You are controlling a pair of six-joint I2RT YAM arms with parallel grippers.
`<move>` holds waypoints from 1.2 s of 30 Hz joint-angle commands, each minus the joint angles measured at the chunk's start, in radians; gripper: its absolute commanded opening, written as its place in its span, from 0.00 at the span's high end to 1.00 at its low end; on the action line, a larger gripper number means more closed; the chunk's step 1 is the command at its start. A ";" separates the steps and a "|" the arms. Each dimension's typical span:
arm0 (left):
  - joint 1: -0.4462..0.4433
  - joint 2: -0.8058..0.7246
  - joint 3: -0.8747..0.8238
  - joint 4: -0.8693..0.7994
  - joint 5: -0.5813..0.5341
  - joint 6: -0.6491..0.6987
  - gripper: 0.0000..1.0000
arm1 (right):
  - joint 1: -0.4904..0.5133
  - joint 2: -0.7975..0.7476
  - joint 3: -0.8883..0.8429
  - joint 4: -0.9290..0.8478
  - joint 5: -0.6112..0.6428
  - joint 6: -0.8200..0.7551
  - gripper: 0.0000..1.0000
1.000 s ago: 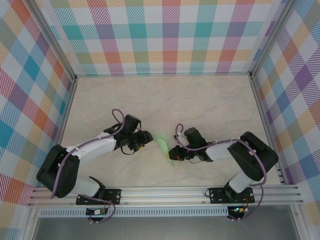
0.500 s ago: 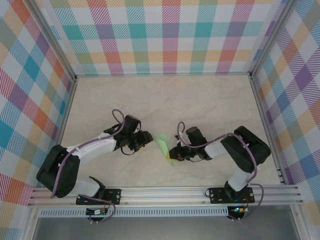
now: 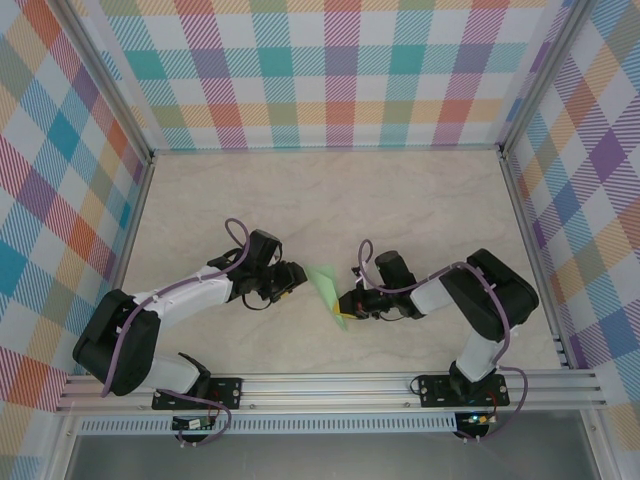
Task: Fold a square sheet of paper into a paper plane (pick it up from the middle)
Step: Fold the wing for the fifth time at the center of the table.
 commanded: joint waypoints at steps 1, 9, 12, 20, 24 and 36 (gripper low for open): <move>0.014 -0.014 -0.014 0.024 0.024 0.018 0.52 | -0.007 0.044 -0.002 0.054 -0.041 0.038 0.94; 0.012 -0.011 -0.019 0.028 0.030 0.022 0.53 | -0.023 0.106 -0.015 0.125 -0.053 0.093 0.95; 0.011 -0.008 -0.019 0.046 0.042 0.022 0.53 | -0.024 0.122 -0.007 0.091 -0.045 0.092 0.95; -0.017 0.035 0.015 0.086 0.078 0.044 0.58 | -0.026 0.116 0.019 -0.066 0.001 0.049 0.95; -0.032 0.053 0.030 0.102 0.075 0.039 0.59 | -0.026 0.121 0.028 -0.092 0.010 0.046 0.95; -0.055 0.076 0.041 0.155 0.058 0.035 0.60 | -0.026 0.120 0.033 -0.148 0.034 0.033 0.96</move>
